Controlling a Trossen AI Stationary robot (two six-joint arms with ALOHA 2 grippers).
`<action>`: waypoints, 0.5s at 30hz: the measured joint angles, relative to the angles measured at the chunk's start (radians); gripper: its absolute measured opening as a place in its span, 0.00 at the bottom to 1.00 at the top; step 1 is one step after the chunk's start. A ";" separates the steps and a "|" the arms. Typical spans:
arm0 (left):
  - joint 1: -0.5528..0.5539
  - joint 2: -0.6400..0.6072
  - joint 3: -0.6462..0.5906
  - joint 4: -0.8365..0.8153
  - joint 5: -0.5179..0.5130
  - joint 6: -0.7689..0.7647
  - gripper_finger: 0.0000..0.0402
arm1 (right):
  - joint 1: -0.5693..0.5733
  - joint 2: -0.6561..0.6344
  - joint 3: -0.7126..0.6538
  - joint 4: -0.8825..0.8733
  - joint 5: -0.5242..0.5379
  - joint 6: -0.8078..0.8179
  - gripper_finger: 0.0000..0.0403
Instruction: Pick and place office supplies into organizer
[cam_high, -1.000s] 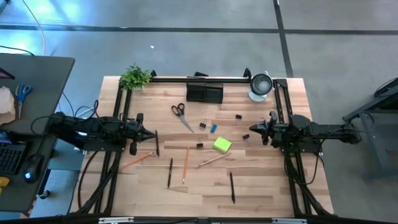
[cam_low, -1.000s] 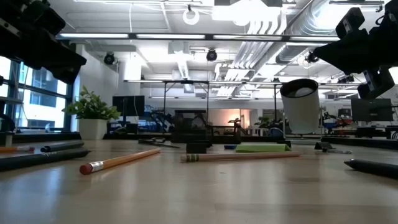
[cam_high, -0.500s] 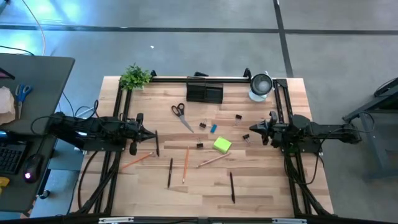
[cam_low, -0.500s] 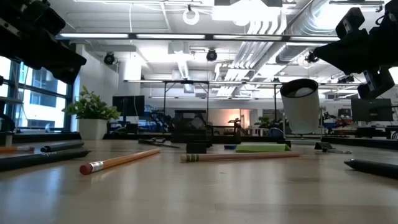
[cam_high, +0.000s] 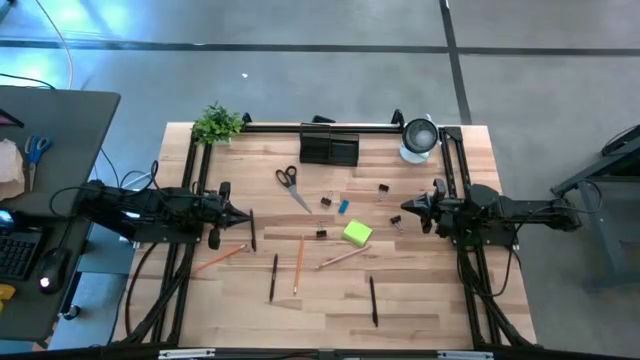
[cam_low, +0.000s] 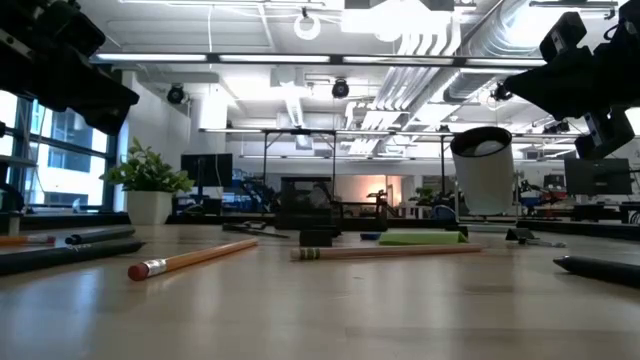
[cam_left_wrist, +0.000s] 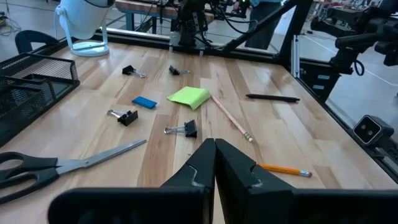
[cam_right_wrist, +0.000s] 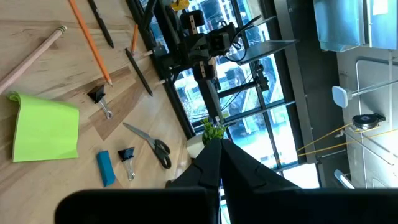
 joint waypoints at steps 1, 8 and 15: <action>0.000 0.000 0.000 0.001 0.000 0.000 0.00 | 0.000 0.000 0.000 0.000 0.000 0.000 0.00; 0.000 0.000 0.000 0.008 0.000 0.000 0.00 | 0.000 0.000 0.000 0.000 0.000 0.000 0.00; 0.000 0.000 0.000 0.028 0.000 0.000 0.00 | 0.000 0.000 0.000 0.017 0.094 -0.092 0.00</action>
